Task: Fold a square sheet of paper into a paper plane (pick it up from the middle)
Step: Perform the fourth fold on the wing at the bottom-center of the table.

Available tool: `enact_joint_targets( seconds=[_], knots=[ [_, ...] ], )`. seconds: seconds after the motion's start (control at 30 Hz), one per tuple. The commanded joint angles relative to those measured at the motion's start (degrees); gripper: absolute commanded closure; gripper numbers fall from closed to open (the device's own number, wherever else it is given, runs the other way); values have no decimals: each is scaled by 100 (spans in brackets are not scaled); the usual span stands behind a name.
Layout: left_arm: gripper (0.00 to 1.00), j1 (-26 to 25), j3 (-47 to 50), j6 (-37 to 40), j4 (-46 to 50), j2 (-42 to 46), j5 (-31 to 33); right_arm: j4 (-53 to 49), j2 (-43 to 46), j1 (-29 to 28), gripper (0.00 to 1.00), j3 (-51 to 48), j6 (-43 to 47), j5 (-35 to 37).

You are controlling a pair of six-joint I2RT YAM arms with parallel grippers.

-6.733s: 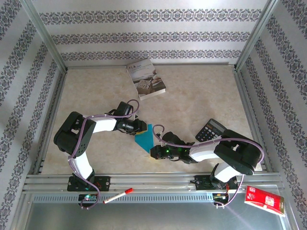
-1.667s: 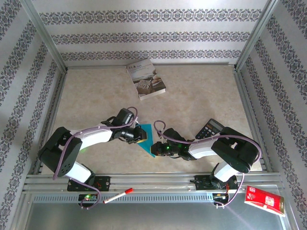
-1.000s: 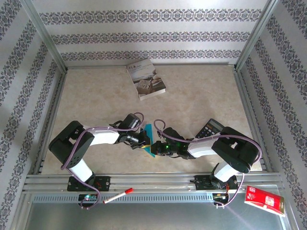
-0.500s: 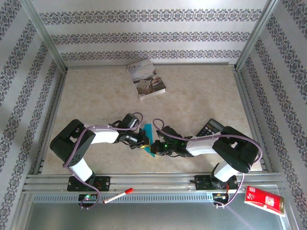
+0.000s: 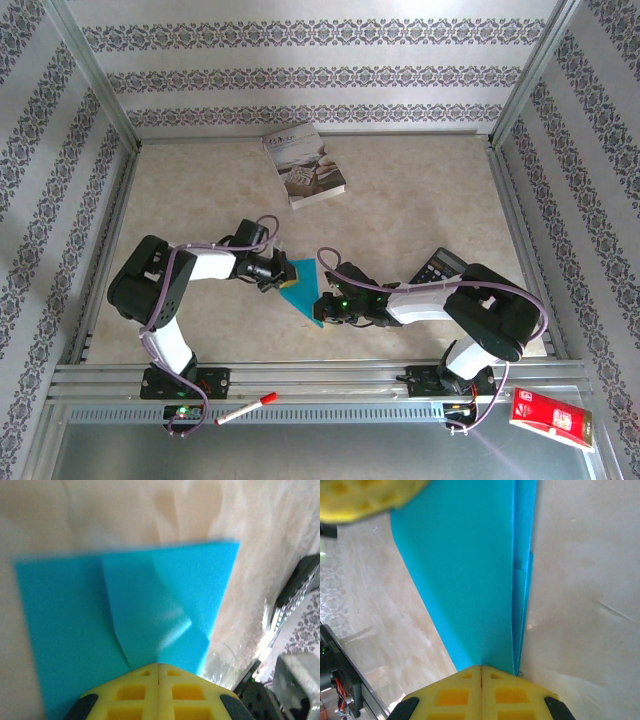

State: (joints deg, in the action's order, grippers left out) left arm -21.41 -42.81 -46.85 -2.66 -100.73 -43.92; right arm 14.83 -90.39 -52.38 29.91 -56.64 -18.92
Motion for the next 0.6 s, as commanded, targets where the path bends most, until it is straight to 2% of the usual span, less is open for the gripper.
enact_joint_targets(
  seconds=[0.0,0.57],
  knots=[
    [96,339,-282,322,180,-236,526,-1676,-218,-79,100,-354,124,291],
    [95,1306,-1031,669,485,-842,727,-1778,-49,-80,100,-449,163,323]
  ],
)
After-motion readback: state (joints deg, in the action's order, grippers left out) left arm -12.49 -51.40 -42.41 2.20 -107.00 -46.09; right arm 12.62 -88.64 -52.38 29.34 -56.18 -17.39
